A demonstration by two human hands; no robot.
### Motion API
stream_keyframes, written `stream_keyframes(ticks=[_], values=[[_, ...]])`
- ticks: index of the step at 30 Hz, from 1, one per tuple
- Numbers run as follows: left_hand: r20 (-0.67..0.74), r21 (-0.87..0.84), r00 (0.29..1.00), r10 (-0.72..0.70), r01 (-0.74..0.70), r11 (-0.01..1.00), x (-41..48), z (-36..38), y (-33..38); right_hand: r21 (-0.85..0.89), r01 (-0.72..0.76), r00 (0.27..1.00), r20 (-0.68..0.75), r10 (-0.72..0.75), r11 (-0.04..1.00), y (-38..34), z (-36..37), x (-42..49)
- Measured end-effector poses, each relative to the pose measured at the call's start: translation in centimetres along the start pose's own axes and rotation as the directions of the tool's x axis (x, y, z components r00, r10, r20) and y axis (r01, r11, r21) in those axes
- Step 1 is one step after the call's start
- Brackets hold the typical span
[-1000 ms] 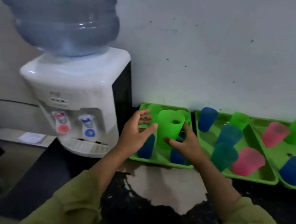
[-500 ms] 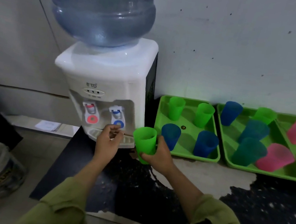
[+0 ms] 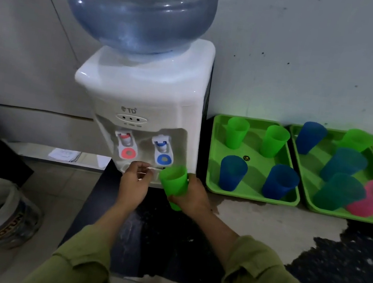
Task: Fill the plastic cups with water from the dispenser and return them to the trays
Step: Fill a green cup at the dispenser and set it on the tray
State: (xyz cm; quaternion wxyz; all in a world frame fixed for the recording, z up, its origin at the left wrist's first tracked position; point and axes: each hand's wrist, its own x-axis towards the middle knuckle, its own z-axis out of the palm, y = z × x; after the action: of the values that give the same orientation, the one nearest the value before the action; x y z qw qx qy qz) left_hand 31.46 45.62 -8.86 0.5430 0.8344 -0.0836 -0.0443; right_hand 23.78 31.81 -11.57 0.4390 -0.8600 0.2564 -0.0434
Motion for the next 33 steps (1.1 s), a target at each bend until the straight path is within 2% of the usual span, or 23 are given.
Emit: stream_keyframes(ticks=[8,17,20,28,33], values=[[0.141,-0.039,0.99,0.017,-0.012,0.999,2.0,-1.6,-2.4,0.134,-0.025,0.977,-0.207,0.052,0.991,-2.5,3.8,1.1],[0.287,-0.068,0.954,0.084,-0.067,0.995,4.0,-2.1,-3.7,0.244,0.062,0.924,-0.381,0.037,0.968,-2.6,5.9,0.7],[0.329,-0.068,0.94,0.093,-0.075,0.995,4.2,-1.9,-4.2,0.189,0.07,0.93,-0.366,0.004,0.979,-2.4,6.1,1.0],[0.417,-0.056,0.904,0.09,-0.073,0.996,4.8,-2.0,-4.5,0.21,-0.016,0.935,-0.342,0.089,0.978,-3.1,6.2,2.0],[0.459,-0.044,0.881,0.114,-0.106,0.993,4.7,-1.5,-4.5,0.071,0.044,0.937,-0.35,-0.016,0.997,-2.3,4.9,0.4]])
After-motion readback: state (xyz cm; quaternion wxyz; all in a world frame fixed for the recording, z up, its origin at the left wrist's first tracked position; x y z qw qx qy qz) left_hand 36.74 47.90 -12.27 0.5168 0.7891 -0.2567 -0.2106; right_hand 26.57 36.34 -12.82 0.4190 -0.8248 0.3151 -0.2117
